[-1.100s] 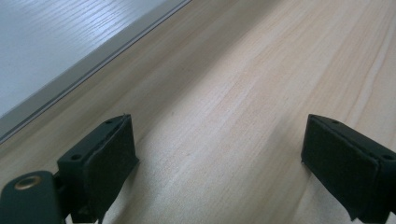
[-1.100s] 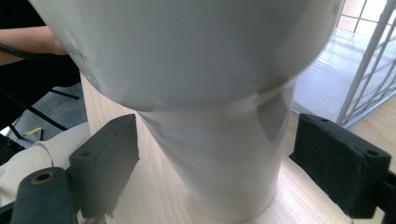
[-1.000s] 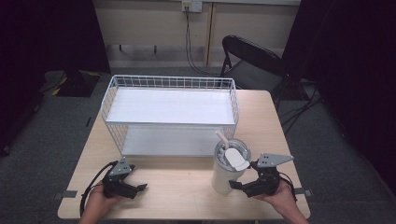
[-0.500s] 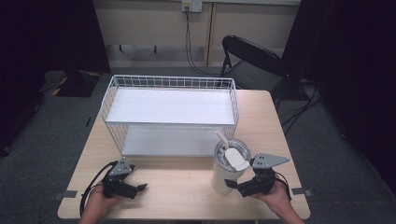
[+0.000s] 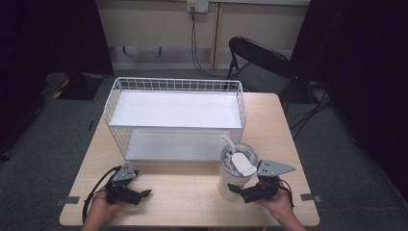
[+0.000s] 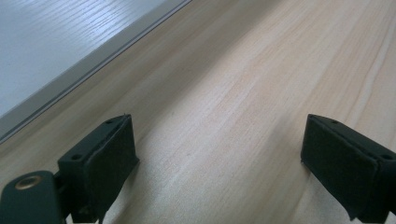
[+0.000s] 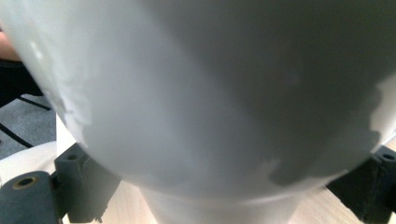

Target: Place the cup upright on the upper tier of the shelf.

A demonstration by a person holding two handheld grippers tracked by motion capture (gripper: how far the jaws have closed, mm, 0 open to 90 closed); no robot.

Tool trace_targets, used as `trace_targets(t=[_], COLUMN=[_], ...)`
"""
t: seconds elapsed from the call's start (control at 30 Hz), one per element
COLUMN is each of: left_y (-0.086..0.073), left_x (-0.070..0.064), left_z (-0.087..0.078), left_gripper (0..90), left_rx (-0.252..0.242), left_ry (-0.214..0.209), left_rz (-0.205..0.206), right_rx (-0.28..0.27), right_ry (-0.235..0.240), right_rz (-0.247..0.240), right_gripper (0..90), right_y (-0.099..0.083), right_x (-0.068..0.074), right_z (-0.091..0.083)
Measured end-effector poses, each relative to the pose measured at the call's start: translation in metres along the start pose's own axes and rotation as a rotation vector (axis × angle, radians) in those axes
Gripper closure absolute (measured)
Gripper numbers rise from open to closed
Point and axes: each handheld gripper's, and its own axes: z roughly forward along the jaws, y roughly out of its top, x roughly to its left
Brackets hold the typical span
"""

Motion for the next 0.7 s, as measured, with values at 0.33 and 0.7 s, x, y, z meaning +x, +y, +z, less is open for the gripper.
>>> trace_targets(t=[0.33, 0.7], left_y=[0.0000, -0.0001], left_x=[0.0003, 0.0003], left_z=[-0.0002, -0.0002], left_gripper=[10.3, 10.7], left_rx=[-0.001, -0.003], left_ry=[0.001, 0.002], left_rz=[0.000, -0.003], right_rx=[-0.080, -0.106], right_ry=[0.002, -0.053], right_rz=[0.016, -0.028], right_gripper=[8.0, 9.5], right_y=[-0.0092, -0.0094], right_x=[0.0004, 0.0077], right_z=[0.0028, 0.0017])
